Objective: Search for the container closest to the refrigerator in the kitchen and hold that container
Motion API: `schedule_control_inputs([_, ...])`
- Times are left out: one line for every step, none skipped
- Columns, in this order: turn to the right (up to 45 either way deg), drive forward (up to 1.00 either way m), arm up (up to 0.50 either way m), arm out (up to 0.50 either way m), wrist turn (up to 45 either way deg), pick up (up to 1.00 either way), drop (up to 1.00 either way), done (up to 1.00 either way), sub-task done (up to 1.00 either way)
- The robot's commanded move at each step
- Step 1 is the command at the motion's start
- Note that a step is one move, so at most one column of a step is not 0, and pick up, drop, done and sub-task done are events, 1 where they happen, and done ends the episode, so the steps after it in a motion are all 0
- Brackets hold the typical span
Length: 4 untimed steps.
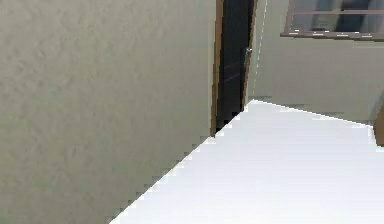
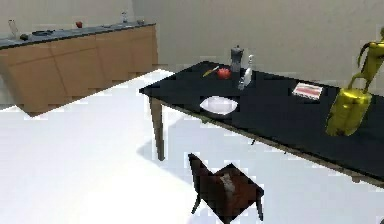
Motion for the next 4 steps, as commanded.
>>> schedule_control_inputs([42.0,0.00,0.00,0.00,0.0,0.00,0.00,0.00,0.00])
schedule_control_inputs([0.0,0.80,0.00,0.00,0.0,0.00,0.00,0.00,0.00])
schedule_control_inputs([27.0,0.00,0.00,0.00,0.0,0.00,0.00,0.00,0.00])
schedule_control_inputs([0.0,1.00,0.00,0.00,0.0,0.00,0.00,0.00,0.00])
